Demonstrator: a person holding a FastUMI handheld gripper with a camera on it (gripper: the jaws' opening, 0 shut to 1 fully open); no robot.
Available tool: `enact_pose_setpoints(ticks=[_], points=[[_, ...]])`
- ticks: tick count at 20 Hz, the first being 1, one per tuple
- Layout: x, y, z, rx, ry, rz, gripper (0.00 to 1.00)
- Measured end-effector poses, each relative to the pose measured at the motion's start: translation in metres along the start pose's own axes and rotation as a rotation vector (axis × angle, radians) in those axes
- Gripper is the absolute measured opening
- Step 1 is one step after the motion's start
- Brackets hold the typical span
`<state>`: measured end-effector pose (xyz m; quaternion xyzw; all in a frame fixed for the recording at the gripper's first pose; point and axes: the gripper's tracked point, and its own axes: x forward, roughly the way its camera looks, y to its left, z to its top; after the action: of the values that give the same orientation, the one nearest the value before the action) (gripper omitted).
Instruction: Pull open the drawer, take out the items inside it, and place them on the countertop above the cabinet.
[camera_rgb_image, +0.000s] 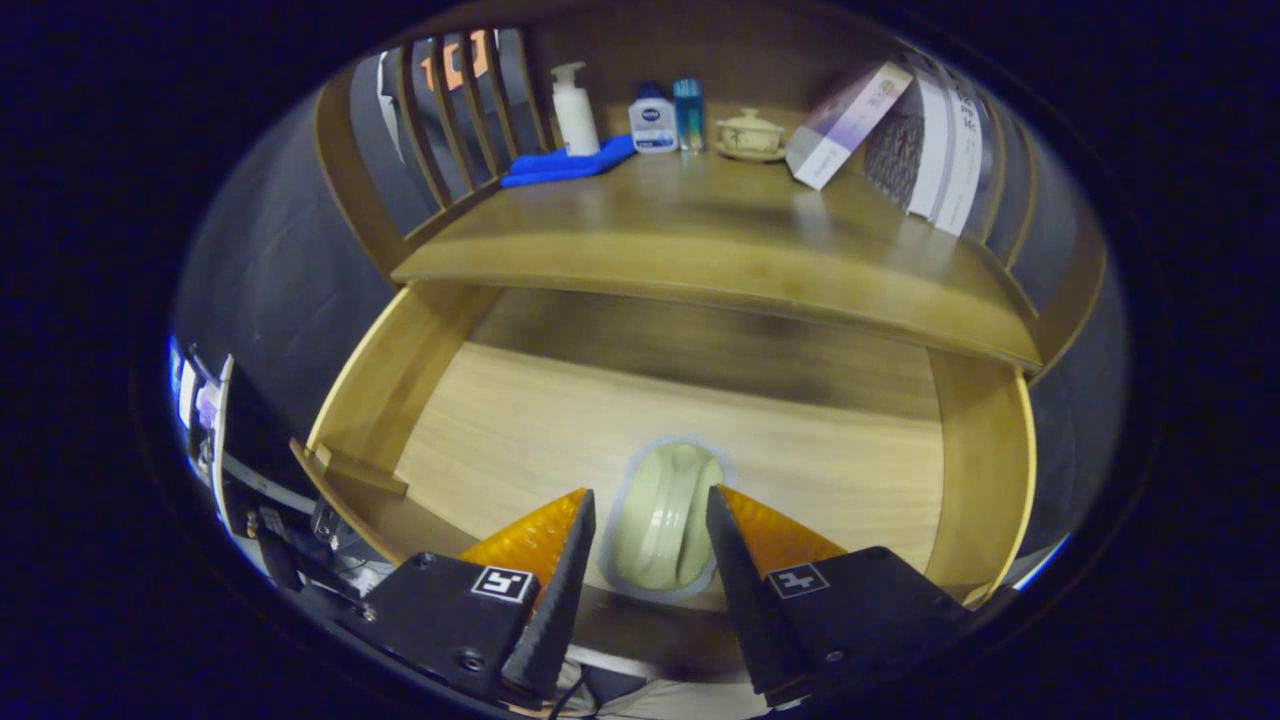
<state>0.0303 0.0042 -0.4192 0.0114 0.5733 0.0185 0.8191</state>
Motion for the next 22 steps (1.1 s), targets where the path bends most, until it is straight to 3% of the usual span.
enact_pose_setpoints(ticks=[3,5,6,9,14,22], points=[[0.010,-0.004,0.001,0.006,0.038,-0.023,0.69],[0.015,-0.004,0.002,0.017,0.061,-0.013,0.62],[0.016,-0.006,0.002,0.017,0.065,-0.017,0.52],[0.023,-0.015,-0.001,0.021,0.084,-0.051,0.40],[0.021,-0.012,0.005,0.062,0.059,-0.029,0.22],[-0.026,-0.007,0.051,0.036,-0.061,-0.037,0.19]])
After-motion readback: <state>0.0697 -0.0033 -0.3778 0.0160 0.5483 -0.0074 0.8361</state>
